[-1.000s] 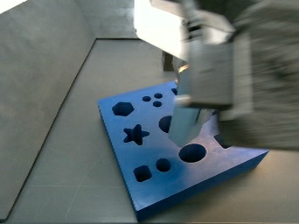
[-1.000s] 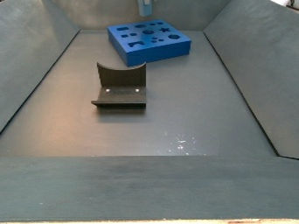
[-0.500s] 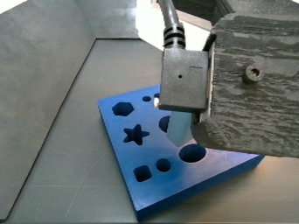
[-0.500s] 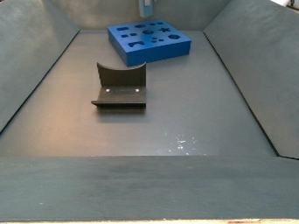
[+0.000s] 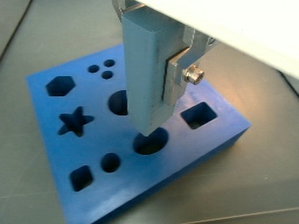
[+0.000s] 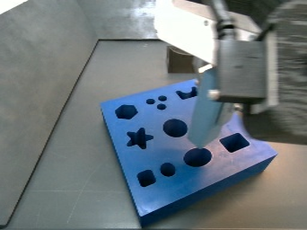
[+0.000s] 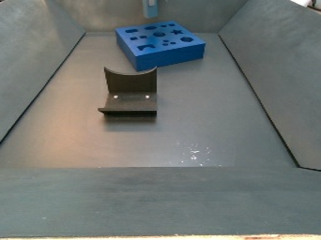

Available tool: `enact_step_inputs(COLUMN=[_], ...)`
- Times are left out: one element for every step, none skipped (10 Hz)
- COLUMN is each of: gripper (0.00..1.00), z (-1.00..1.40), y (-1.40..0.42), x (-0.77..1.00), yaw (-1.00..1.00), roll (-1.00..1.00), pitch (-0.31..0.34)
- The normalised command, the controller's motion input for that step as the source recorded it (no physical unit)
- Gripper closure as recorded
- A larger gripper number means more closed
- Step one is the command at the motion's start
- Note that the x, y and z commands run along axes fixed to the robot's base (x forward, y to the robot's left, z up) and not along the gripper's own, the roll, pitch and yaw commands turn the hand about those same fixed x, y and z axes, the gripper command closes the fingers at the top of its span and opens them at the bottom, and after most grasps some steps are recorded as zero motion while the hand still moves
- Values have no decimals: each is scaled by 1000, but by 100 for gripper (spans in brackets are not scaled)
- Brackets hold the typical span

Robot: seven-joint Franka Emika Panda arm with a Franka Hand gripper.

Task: Pick up the rectangle object. Move up. Move to above the board. Insert the rectangle object.
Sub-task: Insert the rectangle object.

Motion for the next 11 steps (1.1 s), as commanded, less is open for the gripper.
enact_step_inputs(gripper=[100, 100, 100, 100, 100, 100, 100, 100, 100, 100, 100], z=[-223, -134, -180, -200, -211, -86, 0, 0, 0, 0, 0], y=[0, 0, 0, 0, 17, 0, 0, 0, 180, 86, 0], x=[1000, 1000, 1000, 1000, 1000, 706, 49, 363, 757, 429, 31], yaw=[0, 0, 0, 0, 0, 0, 0, 0, -71, -46, 0], roll=[0, 0, 0, 0, -17, 0, 0, 0, -334, -154, -3], pitch=[-217, -231, -180, -151, -131, 0, 71, 294, 609, 449, 20])
